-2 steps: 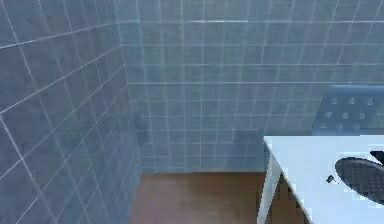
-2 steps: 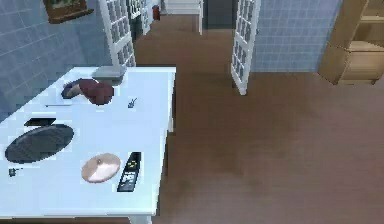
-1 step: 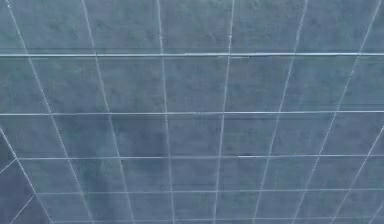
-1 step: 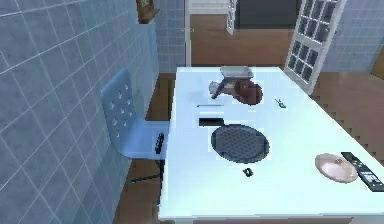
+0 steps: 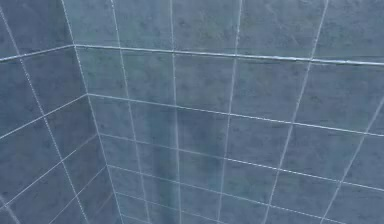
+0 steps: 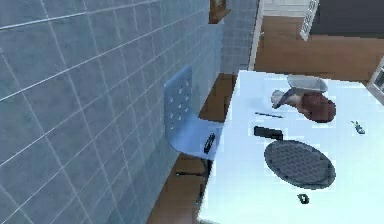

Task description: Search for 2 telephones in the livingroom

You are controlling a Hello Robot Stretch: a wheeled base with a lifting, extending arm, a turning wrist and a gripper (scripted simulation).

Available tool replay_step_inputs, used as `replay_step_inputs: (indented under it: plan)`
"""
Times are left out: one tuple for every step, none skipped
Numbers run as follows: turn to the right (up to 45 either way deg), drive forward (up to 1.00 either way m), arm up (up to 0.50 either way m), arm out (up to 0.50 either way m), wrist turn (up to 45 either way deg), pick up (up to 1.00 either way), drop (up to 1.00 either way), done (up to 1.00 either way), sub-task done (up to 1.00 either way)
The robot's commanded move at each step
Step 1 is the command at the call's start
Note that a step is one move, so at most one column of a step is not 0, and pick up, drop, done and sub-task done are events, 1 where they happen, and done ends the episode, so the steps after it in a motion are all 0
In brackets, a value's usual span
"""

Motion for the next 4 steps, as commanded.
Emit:
replay_step_inputs:
  plan:
    - [0.0, 0.10, 0.00, 0.00, 0.0, 0.00, 0.00, 0.00, 0.00]
    - [45.0, 0.00, 0.00, 0.00, 0.0, 0.00, 0.00, 0.00, 0.00]
    - [45.0, 0.00, 0.00, 0.00, 0.0, 0.00, 0.00, 0.00, 0.00]
    - [30.0, 0.00, 0.00, 0.00, 0.0, 0.00, 0.00, 0.00, 0.00]
